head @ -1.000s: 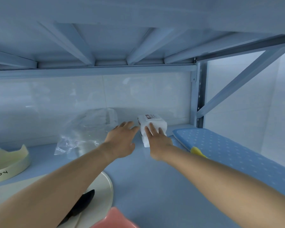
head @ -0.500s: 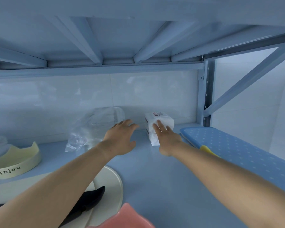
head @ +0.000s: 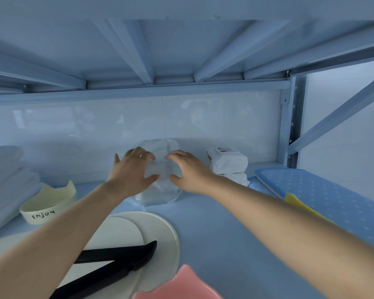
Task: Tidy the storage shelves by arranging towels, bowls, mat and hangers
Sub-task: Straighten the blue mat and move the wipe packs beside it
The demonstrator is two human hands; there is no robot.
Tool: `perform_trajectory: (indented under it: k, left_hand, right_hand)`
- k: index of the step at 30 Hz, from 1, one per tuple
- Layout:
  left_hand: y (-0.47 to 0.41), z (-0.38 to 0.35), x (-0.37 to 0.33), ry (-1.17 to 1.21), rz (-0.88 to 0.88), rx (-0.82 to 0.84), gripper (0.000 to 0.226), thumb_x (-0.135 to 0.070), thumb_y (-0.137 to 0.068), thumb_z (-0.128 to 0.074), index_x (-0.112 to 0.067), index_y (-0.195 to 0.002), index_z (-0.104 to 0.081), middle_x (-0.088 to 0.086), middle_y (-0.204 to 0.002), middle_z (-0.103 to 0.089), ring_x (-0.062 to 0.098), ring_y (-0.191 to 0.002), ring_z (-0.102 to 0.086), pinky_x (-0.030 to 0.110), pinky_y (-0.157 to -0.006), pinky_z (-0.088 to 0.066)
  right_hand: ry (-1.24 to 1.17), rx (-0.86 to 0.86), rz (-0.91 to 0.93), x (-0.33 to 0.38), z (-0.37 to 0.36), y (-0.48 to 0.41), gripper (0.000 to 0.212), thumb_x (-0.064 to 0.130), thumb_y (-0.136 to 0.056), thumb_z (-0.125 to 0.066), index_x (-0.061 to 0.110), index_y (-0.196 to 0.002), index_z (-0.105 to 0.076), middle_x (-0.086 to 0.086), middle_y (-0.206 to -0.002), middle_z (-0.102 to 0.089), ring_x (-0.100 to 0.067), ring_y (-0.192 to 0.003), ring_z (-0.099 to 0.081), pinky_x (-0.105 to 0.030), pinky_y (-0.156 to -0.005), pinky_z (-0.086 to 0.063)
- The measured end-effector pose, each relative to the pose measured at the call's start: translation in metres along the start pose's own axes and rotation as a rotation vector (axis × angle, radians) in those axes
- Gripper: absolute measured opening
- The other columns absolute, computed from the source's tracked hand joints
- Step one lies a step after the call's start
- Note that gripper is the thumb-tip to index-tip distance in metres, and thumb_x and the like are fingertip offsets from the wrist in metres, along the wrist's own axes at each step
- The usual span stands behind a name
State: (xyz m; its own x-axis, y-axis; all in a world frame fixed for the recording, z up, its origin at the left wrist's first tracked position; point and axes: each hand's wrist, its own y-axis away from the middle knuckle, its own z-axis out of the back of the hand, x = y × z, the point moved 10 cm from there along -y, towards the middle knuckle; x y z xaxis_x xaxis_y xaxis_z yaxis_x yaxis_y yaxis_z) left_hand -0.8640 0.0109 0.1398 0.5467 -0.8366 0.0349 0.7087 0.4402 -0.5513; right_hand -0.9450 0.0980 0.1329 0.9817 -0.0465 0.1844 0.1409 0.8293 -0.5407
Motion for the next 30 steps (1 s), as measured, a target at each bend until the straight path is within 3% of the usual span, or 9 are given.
perform_trajectory:
  k: [4,10,15,20,30]
  left_hand:
    - [0.002,-0.024,0.008,0.075,0.024,0.08,0.05,-0.04,-0.081,-0.066,-0.022,-0.125,-0.049,0.0,-0.12,-0.048,0.029,-0.114,-0.041,0.044,-0.094,-0.042]
    - [0.001,-0.03,0.007,0.112,0.008,0.075,0.05,-0.041,-0.082,-0.065,-0.024,-0.126,-0.048,-0.004,-0.117,-0.046,0.027,-0.111,-0.036,0.042,-0.093,-0.042]
    - [0.017,-0.023,-0.017,0.064,-0.076,0.034,0.056,-0.044,-0.08,-0.065,-0.026,-0.129,-0.043,-0.006,-0.118,-0.041,0.022,-0.111,-0.033,0.034,-0.083,-0.044]
    - [0.023,-0.024,-0.051,-0.003,-0.152,0.08,0.066,-0.039,-0.078,-0.067,-0.027,-0.133,-0.033,-0.007,-0.124,-0.033,0.02,-0.115,-0.029,0.031,-0.085,-0.045]
    - [-0.005,-0.041,-0.07,-0.042,-0.085,0.107,0.065,-0.036,-0.082,-0.065,-0.023,-0.134,-0.029,-0.001,-0.129,-0.032,0.027,-0.118,-0.029,0.039,-0.093,-0.044]
  right_hand:
    - [0.065,0.07,-0.068,0.001,-0.023,-0.016,0.054,0.031,-0.081,-0.067,0.01,-0.126,-0.046,-0.006,-0.13,-0.041,-0.025,-0.124,-0.037,-0.041,-0.099,-0.04]
    - [0.196,0.038,-0.063,0.003,-0.034,-0.017,0.051,0.022,-0.077,-0.072,0.007,-0.117,-0.044,-0.006,-0.124,-0.039,-0.027,-0.117,-0.032,-0.039,-0.085,-0.047]
    - [0.171,-0.046,-0.078,-0.004,-0.024,0.004,0.049,0.024,-0.074,-0.072,0.011,-0.112,-0.044,-0.003,-0.119,-0.039,-0.027,-0.112,-0.032,-0.038,-0.069,-0.048]
    - [0.152,-0.113,-0.118,-0.02,-0.009,0.032,0.05,0.024,-0.074,-0.075,0.015,-0.112,-0.044,0.003,-0.119,-0.037,-0.022,-0.112,-0.03,-0.033,-0.071,-0.046]
    - [0.17,-0.078,-0.181,-0.05,-0.003,0.025,0.049,0.017,-0.077,-0.071,0.012,-0.118,-0.045,0.001,-0.125,-0.038,-0.024,-0.117,-0.031,-0.036,-0.078,-0.049]
